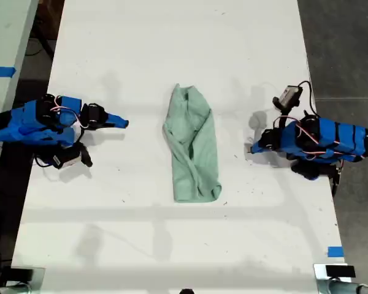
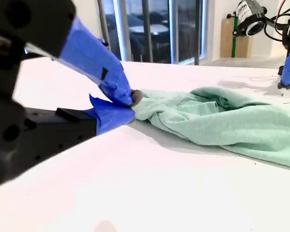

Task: Fold t shirt

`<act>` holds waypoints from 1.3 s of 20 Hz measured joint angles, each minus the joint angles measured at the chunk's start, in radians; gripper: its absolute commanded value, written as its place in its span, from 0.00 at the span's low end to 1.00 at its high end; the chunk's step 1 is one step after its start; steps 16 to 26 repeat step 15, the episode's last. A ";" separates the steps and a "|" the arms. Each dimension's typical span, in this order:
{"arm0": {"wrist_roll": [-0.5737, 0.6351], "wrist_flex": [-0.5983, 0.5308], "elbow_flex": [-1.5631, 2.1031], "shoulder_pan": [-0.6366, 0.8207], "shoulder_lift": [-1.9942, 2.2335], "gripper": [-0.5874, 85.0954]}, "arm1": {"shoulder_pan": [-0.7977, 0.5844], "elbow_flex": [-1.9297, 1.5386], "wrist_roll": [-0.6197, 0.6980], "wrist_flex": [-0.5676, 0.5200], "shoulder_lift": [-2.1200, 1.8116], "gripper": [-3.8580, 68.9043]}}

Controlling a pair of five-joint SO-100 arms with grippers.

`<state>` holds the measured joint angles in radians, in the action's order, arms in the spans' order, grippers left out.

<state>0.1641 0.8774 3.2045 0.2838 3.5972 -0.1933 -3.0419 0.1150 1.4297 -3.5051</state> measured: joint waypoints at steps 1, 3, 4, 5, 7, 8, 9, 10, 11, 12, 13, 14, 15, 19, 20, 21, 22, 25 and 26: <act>0.000 0.000 0.000 0.000 0.000 0.00 | 0.000 0.000 0.000 0.000 0.000 0.02; 0.000 0.000 0.000 0.000 0.000 0.00 | 0.000 0.000 0.000 0.000 0.000 0.02; 0.000 0.000 0.000 0.000 0.000 0.00 | 0.000 0.000 0.000 0.000 0.000 0.02; 0.000 0.000 0.000 0.000 0.000 0.00 | 0.000 0.000 0.000 0.000 0.000 0.02; 0.000 0.000 0.000 0.000 0.000 0.00 | 0.000 0.000 0.000 0.000 0.000 0.02; 0.000 0.000 0.000 0.000 0.000 0.00 | 0.000 0.000 0.000 0.000 0.000 0.02; 0.000 0.000 0.000 0.000 0.000 0.00 | 0.000 0.000 0.000 0.000 0.000 0.02; 0.000 0.000 0.000 0.000 0.000 0.00 | 0.000 0.000 0.000 0.000 0.000 0.02; 0.000 0.000 0.000 0.000 0.000 0.00 | 0.000 0.000 0.000 0.000 0.000 0.02; 0.000 0.002 0.000 0.000 0.000 0.00 | 0.000 0.000 0.000 0.000 0.000 0.02; 0.000 0.003 0.000 0.000 0.000 0.00 | 0.000 0.000 0.000 0.000 0.000 0.02; 0.000 0.008 0.000 0.000 0.000 0.00 | 0.000 0.000 0.000 0.000 0.000 0.02; 0.000 0.008 0.000 0.000 0.000 0.00 | 0.002 0.000 0.000 0.000 0.000 0.02; 0.000 0.008 0.000 0.000 0.000 0.00 | 0.002 0.000 0.000 0.000 0.000 0.02; 0.000 0.008 0.000 0.000 0.000 0.00 | 0.002 0.000 0.000 0.000 0.000 0.02; 0.000 0.008 0.000 0.000 0.000 0.00 | 0.002 0.000 0.000 0.000 0.000 0.02; 0.000 0.008 0.000 0.000 0.000 0.00 | 0.002 0.000 0.000 0.000 0.000 0.02; 0.000 0.008 0.000 0.000 0.000 0.00 | 0.002 0.000 0.000 0.000 0.000 0.02; 0.000 0.008 0.000 0.000 0.000 0.00 | 0.002 0.000 0.000 0.000 0.000 0.02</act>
